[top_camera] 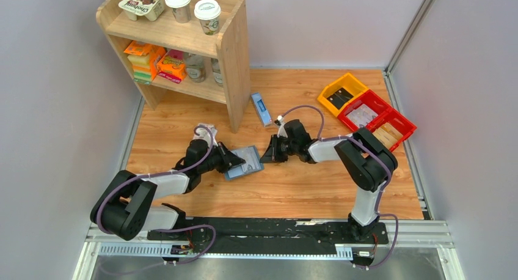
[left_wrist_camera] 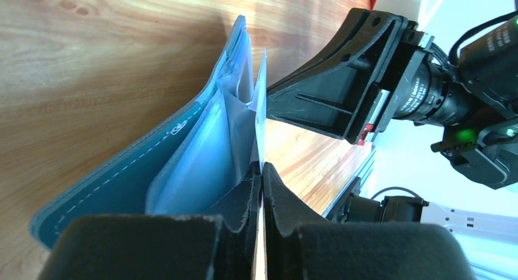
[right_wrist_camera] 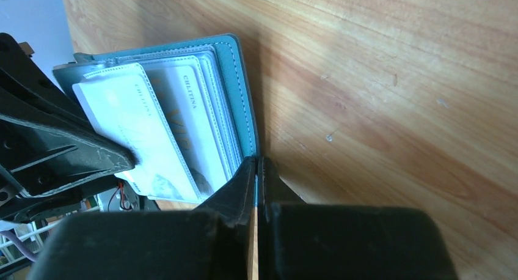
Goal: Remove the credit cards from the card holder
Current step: Remove the credit card from the card holder.
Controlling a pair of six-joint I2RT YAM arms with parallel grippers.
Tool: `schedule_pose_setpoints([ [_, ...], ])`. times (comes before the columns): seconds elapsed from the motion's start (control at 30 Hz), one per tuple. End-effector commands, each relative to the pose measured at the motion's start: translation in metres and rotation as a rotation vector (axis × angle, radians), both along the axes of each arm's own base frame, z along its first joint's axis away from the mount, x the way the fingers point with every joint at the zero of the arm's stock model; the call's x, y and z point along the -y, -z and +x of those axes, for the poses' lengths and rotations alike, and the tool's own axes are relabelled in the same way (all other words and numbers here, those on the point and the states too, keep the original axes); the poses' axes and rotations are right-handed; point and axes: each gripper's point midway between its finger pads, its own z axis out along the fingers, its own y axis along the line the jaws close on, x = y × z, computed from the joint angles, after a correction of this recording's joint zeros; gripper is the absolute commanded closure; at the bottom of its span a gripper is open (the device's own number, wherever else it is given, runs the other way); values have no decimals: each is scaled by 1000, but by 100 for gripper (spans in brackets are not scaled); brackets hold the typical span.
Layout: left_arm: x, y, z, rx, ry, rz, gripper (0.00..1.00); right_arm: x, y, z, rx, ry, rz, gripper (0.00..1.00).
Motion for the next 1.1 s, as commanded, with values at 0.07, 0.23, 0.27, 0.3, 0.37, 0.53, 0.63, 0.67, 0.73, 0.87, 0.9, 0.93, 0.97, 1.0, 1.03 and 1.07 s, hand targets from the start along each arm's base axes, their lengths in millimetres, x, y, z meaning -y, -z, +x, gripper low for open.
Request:
schedule_pose_setpoints([
  [0.07, -2, 6, 5, -50, -45, 13, 91, 15, 26, 6, -52, 56, -136, 100],
  [0.23, -2, 20, 3, -80, -28, 37, 95, 18, 9, 12, -1, 60, -149, 79],
  [0.27, 0, 18, 4, -70, -22, 31, 95, 18, 2, 14, 19, 64, -149, 74],
  [0.3, 1, 20, 3, -78, -13, 27, 96, 19, -4, 17, 38, 69, -152, 70],
  [0.37, 3, 20, 5, -73, -6, 20, 98, 19, -19, 22, 81, 78, -153, 62],
  [0.53, 4, 25, 7, -78, -3, 34, 99, 6, -60, 28, 189, 47, -53, 62],
  [0.63, 4, 28, 7, -89, 1, 36, 99, -14, -76, 27, 214, -21, 45, 73],
  [0.67, 5, 27, 7, -89, 1, 36, 99, -22, -78, 25, 211, -48, 74, 76],
  [0.73, 4, 29, 7, -94, -1, 38, 99, -35, -81, 23, 196, -83, 120, 80],
  [0.87, 4, 30, 8, -97, -1, 41, 99, -48, -70, 27, 163, -90, 154, 84],
  [0.9, 4, 30, 8, -102, -3, 41, 99, -51, -68, 28, 155, -92, 165, 85],
  [0.93, 5, 31, 8, -102, -2, 42, 99, -52, -62, 27, 140, -95, 169, 85],
  [0.97, 5, 31, 8, -106, -2, 42, 99, -54, -59, 27, 130, -97, 174, 86],
  [1.0, 5, 32, 8, -108, -2, 43, 99, -55, -54, 26, 119, -101, 173, 86],
  [1.03, 5, 32, 8, -109, -2, 43, 99, -55, -49, 26, 111, -100, 171, 86],
  [1.07, 5, 32, 8, -112, -4, 43, 99, -55, -45, 25, 103, -102, 169, 86],
])
